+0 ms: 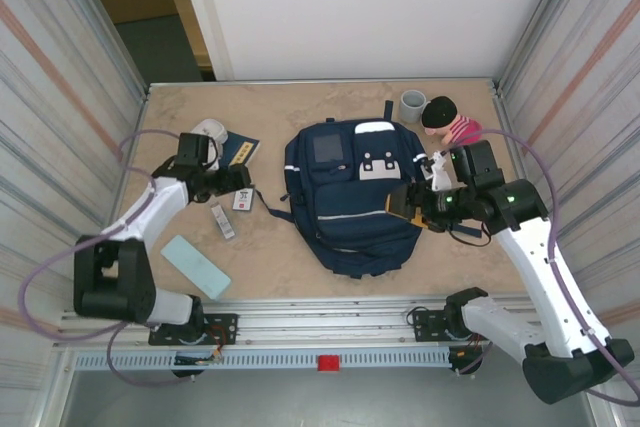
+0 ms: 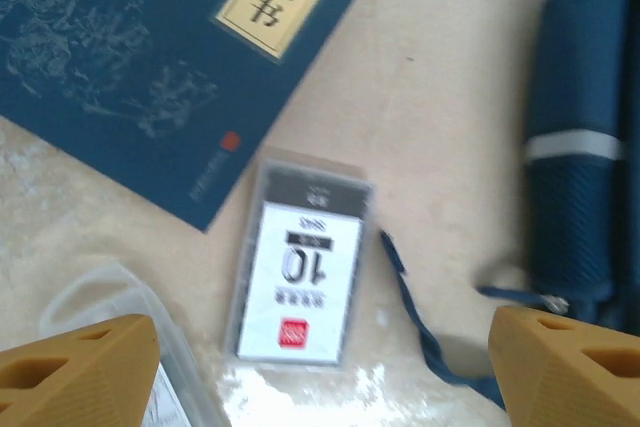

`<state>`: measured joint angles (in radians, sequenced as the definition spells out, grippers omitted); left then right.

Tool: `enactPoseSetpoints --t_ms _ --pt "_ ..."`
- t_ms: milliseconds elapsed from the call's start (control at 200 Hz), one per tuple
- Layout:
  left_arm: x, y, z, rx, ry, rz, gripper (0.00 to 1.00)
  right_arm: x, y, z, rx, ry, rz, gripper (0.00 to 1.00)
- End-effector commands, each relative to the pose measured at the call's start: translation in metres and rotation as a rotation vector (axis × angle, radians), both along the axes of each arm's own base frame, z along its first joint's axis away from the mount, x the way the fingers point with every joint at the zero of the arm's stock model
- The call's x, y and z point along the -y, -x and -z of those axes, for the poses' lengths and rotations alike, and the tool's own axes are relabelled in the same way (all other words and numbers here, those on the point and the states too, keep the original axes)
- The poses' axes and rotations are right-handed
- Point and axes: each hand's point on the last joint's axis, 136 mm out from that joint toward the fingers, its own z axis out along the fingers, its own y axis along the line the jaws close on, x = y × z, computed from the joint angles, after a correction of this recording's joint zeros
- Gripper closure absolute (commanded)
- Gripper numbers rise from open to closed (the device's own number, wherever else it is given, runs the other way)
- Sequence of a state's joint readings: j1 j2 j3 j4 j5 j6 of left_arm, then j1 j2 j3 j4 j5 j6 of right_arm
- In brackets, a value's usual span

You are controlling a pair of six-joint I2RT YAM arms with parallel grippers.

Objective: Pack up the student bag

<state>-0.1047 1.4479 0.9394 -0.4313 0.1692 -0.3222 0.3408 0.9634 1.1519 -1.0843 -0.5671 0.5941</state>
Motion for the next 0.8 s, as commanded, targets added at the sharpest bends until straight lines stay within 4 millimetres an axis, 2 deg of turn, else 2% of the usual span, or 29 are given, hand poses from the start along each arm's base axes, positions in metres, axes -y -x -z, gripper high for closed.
enactPoseSetpoints --t_ms 0,210,351,486,631,702,797 --pt "-0.003 -0.027 0.006 -0.016 -0.027 0.067 0.14 -0.014 -0.017 -0.001 0.061 -0.01 -0.007 0.34" --pt "-0.006 -0.085 0.025 -0.045 -0.051 0.081 0.09 -0.054 -0.047 0.015 0.125 0.011 -0.061 0.35" --pt "-0.009 -0.098 0.049 -0.143 -0.078 0.094 0.07 -0.075 -0.058 0.02 0.137 -0.025 -0.085 0.34" --pt "0.008 -0.089 0.066 -0.204 0.002 0.126 0.08 -0.085 -0.063 0.025 0.144 -0.026 -0.096 0.34" --pt "0.033 -0.06 0.081 -0.255 0.054 0.153 0.08 -0.094 -0.067 0.031 0.133 -0.022 -0.117 0.34" --pt "0.047 -0.047 0.084 -0.269 0.091 0.164 0.08 -0.1 -0.068 0.032 0.131 -0.025 -0.132 0.34" --pt "0.065 -0.035 0.077 -0.246 0.137 0.177 0.08 -0.112 -0.071 0.032 0.139 -0.037 -0.153 0.34"
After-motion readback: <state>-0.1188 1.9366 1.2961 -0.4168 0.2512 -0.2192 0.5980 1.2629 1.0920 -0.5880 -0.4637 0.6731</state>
